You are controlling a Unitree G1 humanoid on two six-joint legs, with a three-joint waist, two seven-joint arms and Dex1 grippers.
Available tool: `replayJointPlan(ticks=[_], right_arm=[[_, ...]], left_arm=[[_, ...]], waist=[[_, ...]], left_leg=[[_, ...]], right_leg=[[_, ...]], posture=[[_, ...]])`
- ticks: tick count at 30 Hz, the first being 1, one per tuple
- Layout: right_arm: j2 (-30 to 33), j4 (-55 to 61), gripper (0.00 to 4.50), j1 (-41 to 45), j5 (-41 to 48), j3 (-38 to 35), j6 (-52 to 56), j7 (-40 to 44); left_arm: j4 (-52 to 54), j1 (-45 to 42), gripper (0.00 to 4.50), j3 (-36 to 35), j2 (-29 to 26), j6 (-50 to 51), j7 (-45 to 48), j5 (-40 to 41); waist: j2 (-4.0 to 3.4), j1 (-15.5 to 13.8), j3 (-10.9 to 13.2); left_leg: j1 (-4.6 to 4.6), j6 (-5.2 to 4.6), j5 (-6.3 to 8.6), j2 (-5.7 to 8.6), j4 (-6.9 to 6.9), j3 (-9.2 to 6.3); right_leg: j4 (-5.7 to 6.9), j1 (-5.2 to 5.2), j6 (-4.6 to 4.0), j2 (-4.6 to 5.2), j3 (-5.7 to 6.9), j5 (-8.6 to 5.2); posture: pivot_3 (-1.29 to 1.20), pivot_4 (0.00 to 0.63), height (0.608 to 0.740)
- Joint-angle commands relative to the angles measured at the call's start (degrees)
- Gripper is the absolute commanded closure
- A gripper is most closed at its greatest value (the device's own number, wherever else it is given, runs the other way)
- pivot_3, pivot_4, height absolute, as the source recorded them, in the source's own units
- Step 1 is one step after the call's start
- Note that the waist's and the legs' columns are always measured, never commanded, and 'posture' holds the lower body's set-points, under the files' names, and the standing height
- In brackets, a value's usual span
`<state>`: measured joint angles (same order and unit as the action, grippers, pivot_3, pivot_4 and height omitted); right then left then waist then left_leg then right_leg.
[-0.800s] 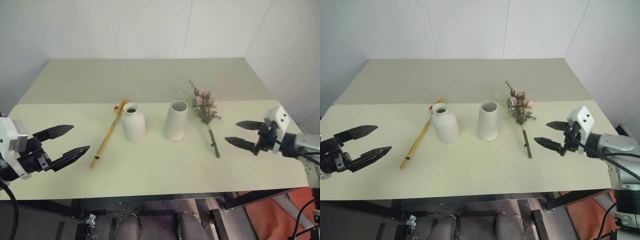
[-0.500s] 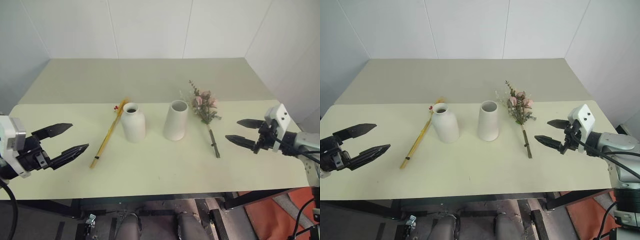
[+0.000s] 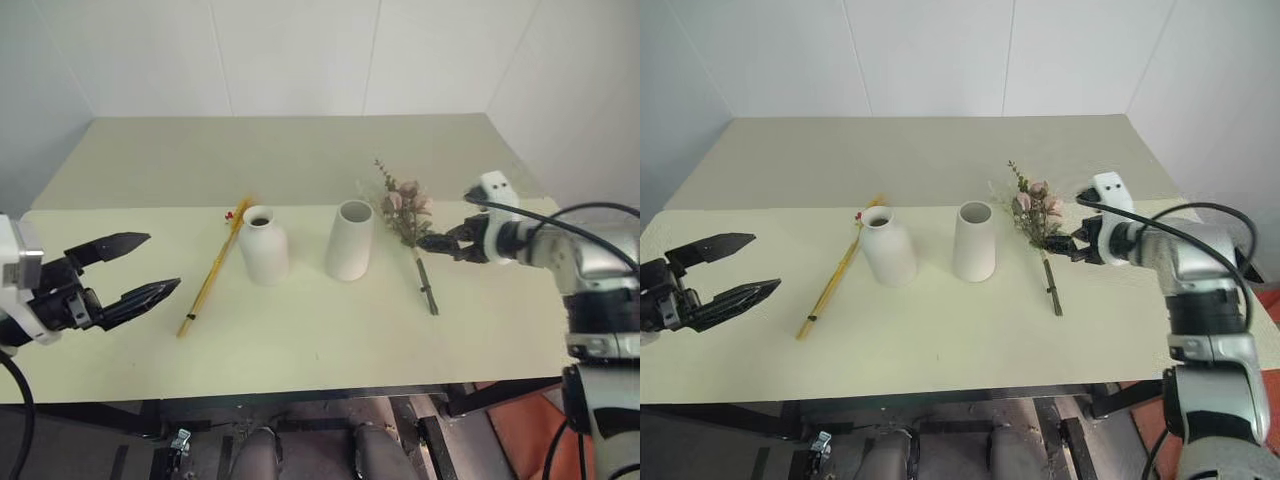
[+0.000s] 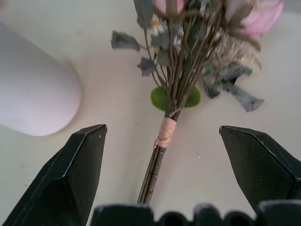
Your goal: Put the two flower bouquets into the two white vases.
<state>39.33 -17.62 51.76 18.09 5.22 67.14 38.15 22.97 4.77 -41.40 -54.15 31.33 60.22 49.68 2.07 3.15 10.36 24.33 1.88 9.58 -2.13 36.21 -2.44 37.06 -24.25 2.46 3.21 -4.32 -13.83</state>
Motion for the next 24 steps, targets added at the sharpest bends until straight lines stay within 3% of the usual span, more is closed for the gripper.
replayJointPlan(ticks=[1,9,17,20,24], right_arm=[[-1.88,-7.0,0.0,5.42,-3.85,3.58,3.02,-2.37],[-6.06,-27.85,0.0,17.77,-11.26,15.61,-0.9,5.64],[-13.43,-45.75,0.0,25.1,-18.84,17.76,-13.02,8.56],[-16.22,-49.49,0.63,26.42,-20.5,16.6,-16.18,7.54],[-18.38,-52.66,1.98,27.26,-21.93,14.45,-18.88,5.02]], left_arm=[[0.12,-1.5,0.06,-0.08,-1.66,0.13,1.51,1.1],[0.64,-2.46,0.06,0.71,-1.78,0.52,2.06,1.06],[1.89,-0.66,0.06,0.02,-0.67,0.45,1.73,1.18],[2.2,-0.3,0.0,-0.14,-0.55,0.39,1.39,1.22],[2.73,0.36,0.0,-0.58,-0.35,0.4,1.02,1.18]], waist=[[-0.01,0.1,0.02],[-0.15,0.85,0.13],[-0.19,1.25,0.16],[-0.19,1.35,0.16],[-0.19,1.86,0.16]], left_leg=[[0.0,0.0,0.0,0.0,0.0,0.0],[-0.02,-0.01,0.0,-0.01,-0.01,0.01],[-0.05,0.0,0.0,-0.06,-0.14,0.0],[-0.09,-0.01,0.0,-0.07,-0.14,0.0],[-0.14,-0.01,0.0,-0.08,-0.15,-0.01]], right_leg=[[0.0,-0.01,0.0,0.0,0.0,0.0],[0.03,-0.02,0.19,-0.02,0.0,0.11],[0.06,-0.07,0.2,-0.08,0.01,0.16],[0.08,-0.05,0.22,-0.09,0.01,0.16],[0.09,-0.01,0.23,-0.1,0.02,0.17]], posture=[[0.0,0.15,0.74],[0.0,0.15,0.74],[0.0,0.15,0.74],[0.0,0.15,0.74],[0.0,0.15,0.74]])
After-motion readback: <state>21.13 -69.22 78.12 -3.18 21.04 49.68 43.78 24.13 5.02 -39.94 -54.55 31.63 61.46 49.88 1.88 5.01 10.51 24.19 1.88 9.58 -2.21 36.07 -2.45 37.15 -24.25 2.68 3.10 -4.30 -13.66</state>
